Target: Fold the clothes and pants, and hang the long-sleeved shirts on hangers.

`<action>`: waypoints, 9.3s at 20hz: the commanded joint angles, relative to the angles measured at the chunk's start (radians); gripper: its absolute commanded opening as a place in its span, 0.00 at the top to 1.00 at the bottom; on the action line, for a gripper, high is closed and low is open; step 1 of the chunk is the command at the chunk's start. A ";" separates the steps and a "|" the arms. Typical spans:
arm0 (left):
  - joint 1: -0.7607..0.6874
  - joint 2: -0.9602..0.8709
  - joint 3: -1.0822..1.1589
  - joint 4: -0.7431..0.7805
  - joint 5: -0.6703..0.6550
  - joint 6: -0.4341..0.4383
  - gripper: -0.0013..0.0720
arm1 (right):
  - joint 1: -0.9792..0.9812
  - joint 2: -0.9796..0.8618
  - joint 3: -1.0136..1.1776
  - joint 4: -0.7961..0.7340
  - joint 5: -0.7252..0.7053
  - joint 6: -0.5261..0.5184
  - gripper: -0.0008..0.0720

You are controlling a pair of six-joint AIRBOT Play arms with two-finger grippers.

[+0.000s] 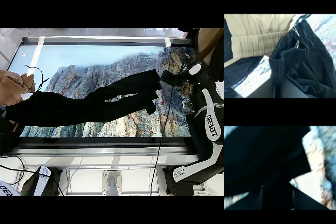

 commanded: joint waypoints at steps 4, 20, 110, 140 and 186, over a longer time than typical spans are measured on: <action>0.000 0.001 -0.006 0.000 -0.013 0.000 0.95 | -0.079 0.064 0.026 -0.055 0.231 -0.091 0.47; 0.000 0.001 -0.006 0.001 -0.031 0.000 0.95 | 0.255 0.596 -0.405 -0.249 0.415 -0.207 0.97; 0.021 -0.031 0.050 0.008 -0.039 0.019 0.95 | -0.201 0.198 -0.816 0.768 -0.218 -0.461 0.38; 0.022 -0.030 -0.155 0.592 -0.045 -0.131 0.95 | -0.504 0.612 -0.953 0.073 0.212 -0.278 0.98; -0.329 -0.777 0.545 0.146 -0.102 -0.104 0.02 | -0.085 -0.218 -0.044 0.428 -0.059 -0.151 0.46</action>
